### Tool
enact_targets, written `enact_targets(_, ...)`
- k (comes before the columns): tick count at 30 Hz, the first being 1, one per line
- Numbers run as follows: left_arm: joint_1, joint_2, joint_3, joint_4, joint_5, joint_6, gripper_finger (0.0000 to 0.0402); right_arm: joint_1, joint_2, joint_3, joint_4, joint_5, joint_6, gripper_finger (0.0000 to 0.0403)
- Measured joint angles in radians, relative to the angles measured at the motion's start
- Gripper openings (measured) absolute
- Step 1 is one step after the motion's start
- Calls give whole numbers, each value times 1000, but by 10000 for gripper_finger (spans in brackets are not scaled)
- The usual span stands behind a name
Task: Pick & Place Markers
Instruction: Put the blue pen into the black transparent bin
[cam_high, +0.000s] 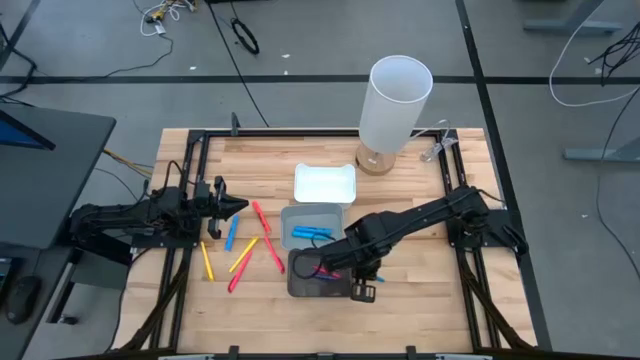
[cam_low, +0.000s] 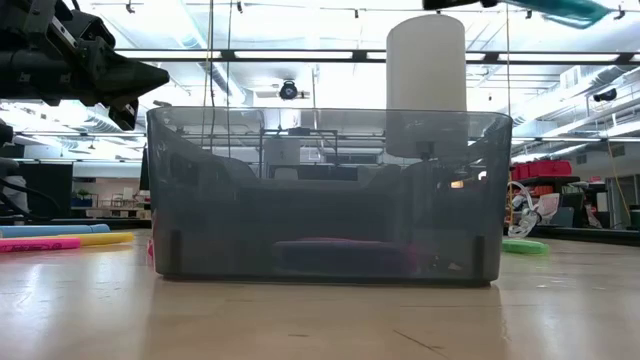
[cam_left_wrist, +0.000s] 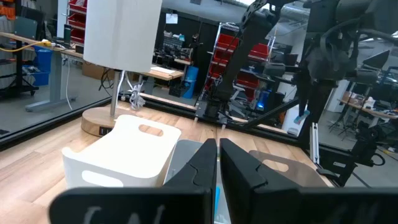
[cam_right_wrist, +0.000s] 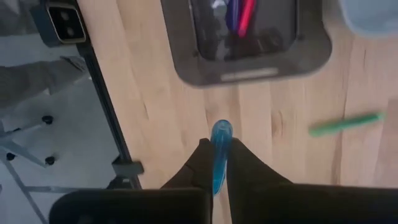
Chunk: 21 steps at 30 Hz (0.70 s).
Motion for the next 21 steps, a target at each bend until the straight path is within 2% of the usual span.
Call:
enact_targets(9, 0, 0, 0, 0, 0, 0, 23, -31, 72, 97, 9, 48, -35, 11)
enact_targets(21, 0, 0, 0, 0, 0, 0, 23, -48, 132, 106, 127, 98, -95, 11)
